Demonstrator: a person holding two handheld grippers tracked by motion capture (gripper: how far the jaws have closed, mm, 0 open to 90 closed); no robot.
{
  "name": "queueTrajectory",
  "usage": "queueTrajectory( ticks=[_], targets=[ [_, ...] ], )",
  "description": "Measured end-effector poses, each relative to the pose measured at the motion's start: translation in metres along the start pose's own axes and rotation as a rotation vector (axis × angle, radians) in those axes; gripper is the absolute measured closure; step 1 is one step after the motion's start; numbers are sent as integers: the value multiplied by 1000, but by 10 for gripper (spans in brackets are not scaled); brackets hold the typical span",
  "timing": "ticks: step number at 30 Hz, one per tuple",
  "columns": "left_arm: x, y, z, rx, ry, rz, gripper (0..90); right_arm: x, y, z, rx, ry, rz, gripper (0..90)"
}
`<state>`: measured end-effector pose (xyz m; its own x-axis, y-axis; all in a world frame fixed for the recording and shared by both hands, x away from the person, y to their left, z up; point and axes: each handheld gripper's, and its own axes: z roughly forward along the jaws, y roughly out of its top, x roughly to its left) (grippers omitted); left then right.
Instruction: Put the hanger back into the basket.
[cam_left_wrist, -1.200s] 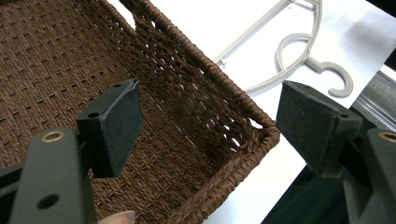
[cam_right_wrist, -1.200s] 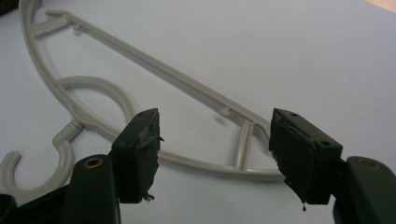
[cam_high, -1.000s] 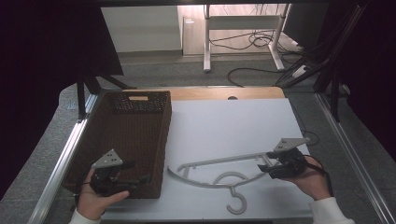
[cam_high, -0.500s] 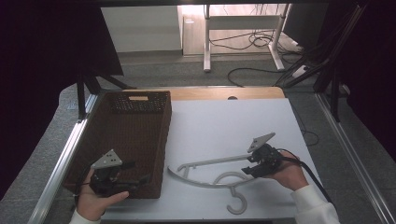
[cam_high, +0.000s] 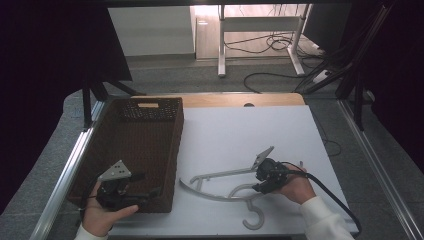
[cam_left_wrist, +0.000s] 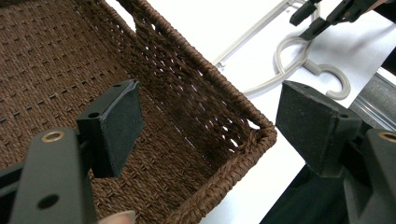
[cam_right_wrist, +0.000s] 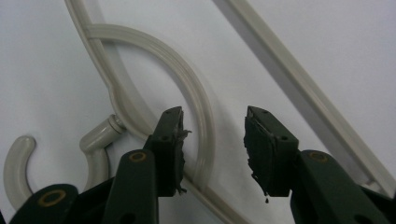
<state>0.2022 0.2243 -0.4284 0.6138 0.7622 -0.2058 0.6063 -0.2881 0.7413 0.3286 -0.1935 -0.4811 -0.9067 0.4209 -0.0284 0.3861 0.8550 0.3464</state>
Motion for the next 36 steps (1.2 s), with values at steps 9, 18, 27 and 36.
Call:
queueTrajectory(
  ticks=[9,18,27,36],
  targets=[
    [1,-1,-1,1,1,-3,224,3,4,13,54,-11,-25,708],
    [1,-1,0,0,2,-4,220,4,7,17,76,10,-26,785],
    [1,-1,0,1,2,-4,219,6,14,18,116,7,-73,809],
    [2,-1,-1,0,2,-6,219,2,13,10,91,29,-91,815]
  ],
)
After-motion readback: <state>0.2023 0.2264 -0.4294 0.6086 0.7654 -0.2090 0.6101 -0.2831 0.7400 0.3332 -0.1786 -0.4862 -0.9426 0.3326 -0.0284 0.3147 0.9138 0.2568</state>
